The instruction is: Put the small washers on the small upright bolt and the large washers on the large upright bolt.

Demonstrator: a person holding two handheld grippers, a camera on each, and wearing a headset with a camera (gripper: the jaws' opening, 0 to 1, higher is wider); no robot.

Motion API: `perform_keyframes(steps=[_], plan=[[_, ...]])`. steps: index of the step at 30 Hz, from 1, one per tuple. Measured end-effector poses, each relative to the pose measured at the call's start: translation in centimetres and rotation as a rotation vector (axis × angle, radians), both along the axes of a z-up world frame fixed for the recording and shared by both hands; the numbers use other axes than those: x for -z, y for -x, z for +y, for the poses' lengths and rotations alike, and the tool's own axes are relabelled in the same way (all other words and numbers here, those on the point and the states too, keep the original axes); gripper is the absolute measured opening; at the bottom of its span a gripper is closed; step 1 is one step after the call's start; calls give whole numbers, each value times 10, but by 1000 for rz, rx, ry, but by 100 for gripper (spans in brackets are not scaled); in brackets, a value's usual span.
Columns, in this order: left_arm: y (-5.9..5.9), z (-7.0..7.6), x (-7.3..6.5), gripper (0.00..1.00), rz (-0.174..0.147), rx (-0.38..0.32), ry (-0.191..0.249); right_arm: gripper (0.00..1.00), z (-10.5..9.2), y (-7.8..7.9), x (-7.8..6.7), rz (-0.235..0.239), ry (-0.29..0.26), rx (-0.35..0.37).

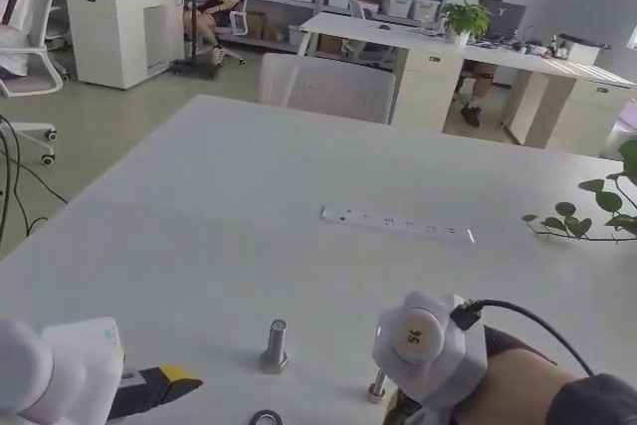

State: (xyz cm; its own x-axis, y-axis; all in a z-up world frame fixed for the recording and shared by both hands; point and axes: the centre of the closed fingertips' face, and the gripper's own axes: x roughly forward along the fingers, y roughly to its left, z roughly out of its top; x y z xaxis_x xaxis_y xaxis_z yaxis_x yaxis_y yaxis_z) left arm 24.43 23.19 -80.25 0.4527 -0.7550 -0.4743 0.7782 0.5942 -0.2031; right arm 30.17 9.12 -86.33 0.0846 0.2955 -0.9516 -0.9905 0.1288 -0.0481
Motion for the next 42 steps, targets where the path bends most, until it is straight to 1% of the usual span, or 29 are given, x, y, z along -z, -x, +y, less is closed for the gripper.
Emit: perform_keyframes(steps=[8, 14, 20, 28, 37, 42], plan=[[2, 0, -1, 86, 0, 2, 1, 14, -14, -6, -5, -6, 2, 36], [2, -1, -1, 86, -1, 2, 1, 14, -20, -14, -13, -23, 5, 50], [1, 0, -2, 86, -2, 0, 2, 13, -23, -20, -25, -42, 13, 49], [0, -1, -2, 86, -3, 0, 3, 13, -21, -33, -48, -89, 3, 44], [-1, 0, -3, 86, -6, -3, 3, 13, -12, -41, -61, -120, 2, 18], [-1, 0, -3, 86, -5, -5, 4, 13, -6, -45, -66, -132, 6, 0]])
